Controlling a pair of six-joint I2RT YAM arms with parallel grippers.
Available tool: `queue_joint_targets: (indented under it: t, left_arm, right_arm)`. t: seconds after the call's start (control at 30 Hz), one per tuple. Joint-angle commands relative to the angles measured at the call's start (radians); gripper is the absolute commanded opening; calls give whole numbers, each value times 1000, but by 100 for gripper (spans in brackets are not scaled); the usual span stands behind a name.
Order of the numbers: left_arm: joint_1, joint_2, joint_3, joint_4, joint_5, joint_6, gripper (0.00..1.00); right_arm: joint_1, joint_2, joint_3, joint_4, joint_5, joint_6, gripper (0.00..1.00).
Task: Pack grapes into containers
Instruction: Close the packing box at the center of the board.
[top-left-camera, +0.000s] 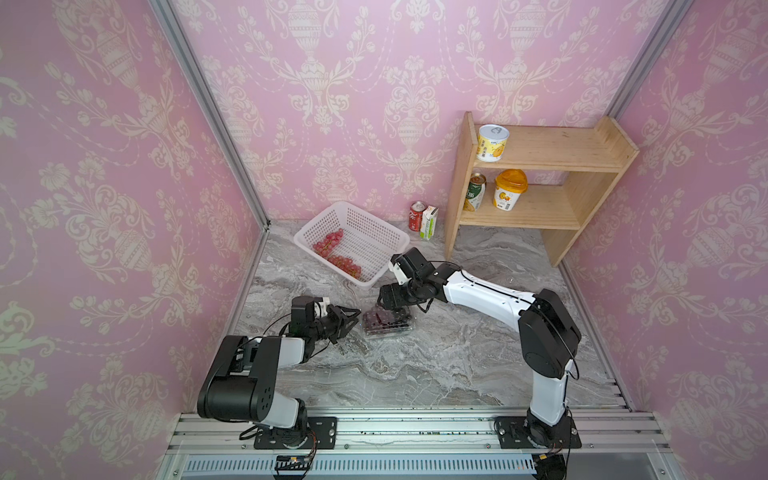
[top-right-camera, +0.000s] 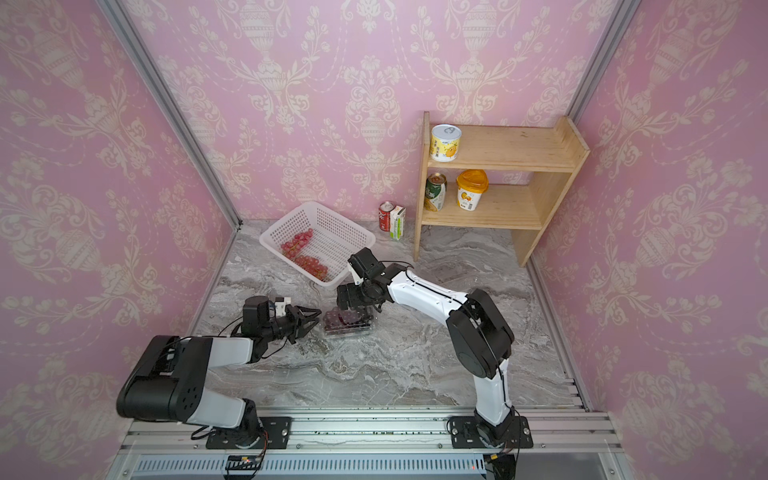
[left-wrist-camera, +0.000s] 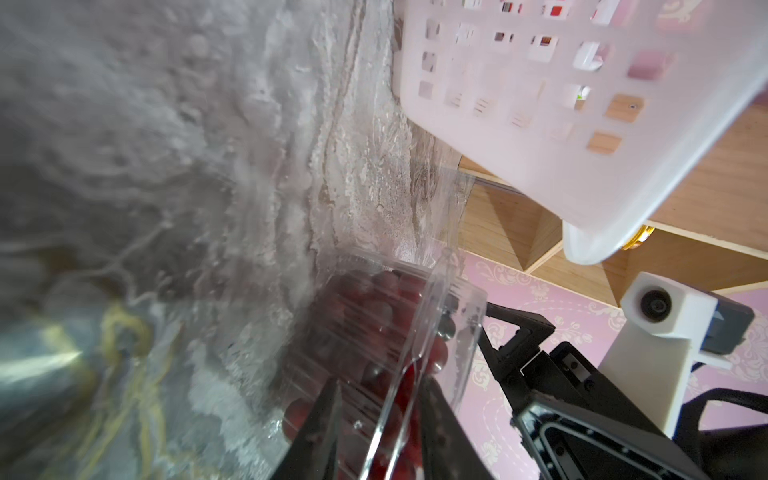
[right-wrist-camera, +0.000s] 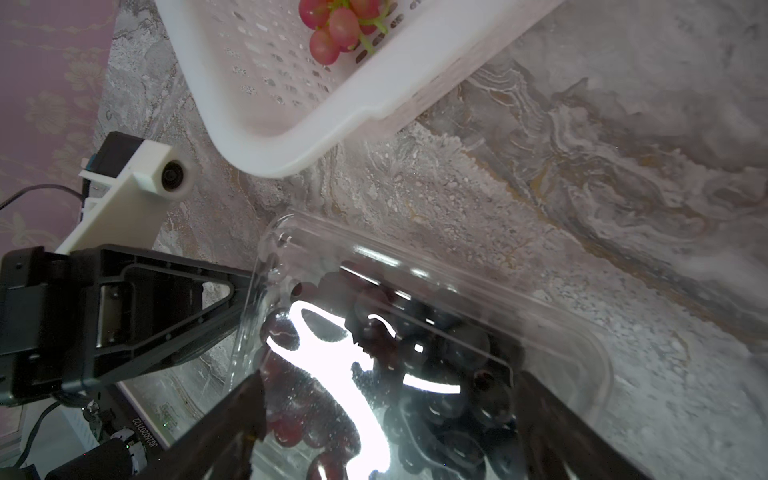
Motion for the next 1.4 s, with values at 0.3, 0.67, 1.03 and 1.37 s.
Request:
queue_joint_targets:
  t: [0.3, 0.67, 1.03, 1.37]
  left_arm:
    - [-96, 74, 167, 47, -49, -8, 40]
    - [-67, -228, 119, -497, -108, 258, 50]
    - [-96, -355, -31, -447, -122, 152, 48]
    - [-120, -234, -52, -197, -108, 48, 44]
  right_arm:
    - [-61, -114, -71, -57, 36, -11, 94]
    - [-50, -206, -134, -49, 13, -9, 95]
    - [-12, -136, -106, -11, -19, -3, 95]
    - [3, -51, -25, -18, -28, -6, 94]
